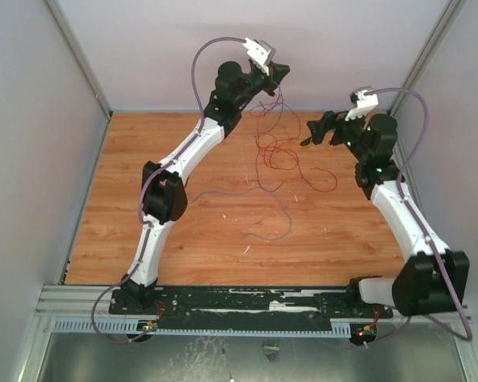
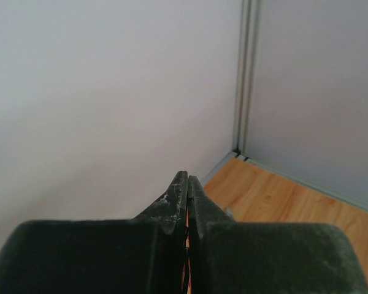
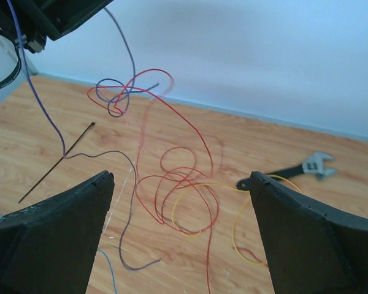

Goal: Zip-tie the wires
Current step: Untie the cable at the center of the board.

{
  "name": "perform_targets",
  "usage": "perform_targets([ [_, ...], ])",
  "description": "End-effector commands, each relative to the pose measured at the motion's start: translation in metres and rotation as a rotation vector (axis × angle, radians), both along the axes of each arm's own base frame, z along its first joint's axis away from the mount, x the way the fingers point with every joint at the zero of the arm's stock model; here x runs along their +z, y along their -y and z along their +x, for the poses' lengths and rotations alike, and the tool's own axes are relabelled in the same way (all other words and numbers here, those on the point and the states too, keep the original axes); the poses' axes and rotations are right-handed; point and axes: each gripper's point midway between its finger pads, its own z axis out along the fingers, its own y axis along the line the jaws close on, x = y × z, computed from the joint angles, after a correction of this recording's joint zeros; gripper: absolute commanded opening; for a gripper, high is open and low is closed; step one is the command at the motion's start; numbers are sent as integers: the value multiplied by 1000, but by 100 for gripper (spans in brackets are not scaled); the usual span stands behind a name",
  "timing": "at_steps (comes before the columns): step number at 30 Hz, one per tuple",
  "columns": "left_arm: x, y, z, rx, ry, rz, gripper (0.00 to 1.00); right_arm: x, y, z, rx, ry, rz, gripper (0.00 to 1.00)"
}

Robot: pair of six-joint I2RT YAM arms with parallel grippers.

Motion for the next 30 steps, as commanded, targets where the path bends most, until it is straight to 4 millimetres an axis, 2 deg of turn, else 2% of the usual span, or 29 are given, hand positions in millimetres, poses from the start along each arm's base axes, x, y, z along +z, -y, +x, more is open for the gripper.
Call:
perform_targets([
  [1, 50, 0, -31, -69, 73, -61, 0, 14, -28, 14, 199, 196, -51, 96],
  [3, 52, 3, -36, -83, 77, -61, 0, 13, -30, 24, 216, 237, -78, 99],
  [6, 57, 5, -43, -100, 87, -64, 0, -3, -37, 37, 278, 229, -102, 99],
  [11, 68, 8, -52, -123, 100, -82, 0, -40, -62, 35, 467, 200, -88, 99],
  [14, 73, 12, -59, -148, 106, -94, 0, -54, -73, 37, 534, 198, -78, 99],
  [20, 81, 18, -71, -168, 119, -98, 0, -59, -91, 58, 540, 228, -103, 99],
  [26, 86, 26, -81, -186, 123, -110, 0, -76, -114, 84, 543, 206, -99, 99],
  [28, 87, 27, -82, -187, 125, -113, 0, -80, -119, 91, 538, 199, -83, 93],
  [30, 91, 26, -82, -176, 123, -124, 0, -84, -121, 99, 528, 178, -63, 79],
])
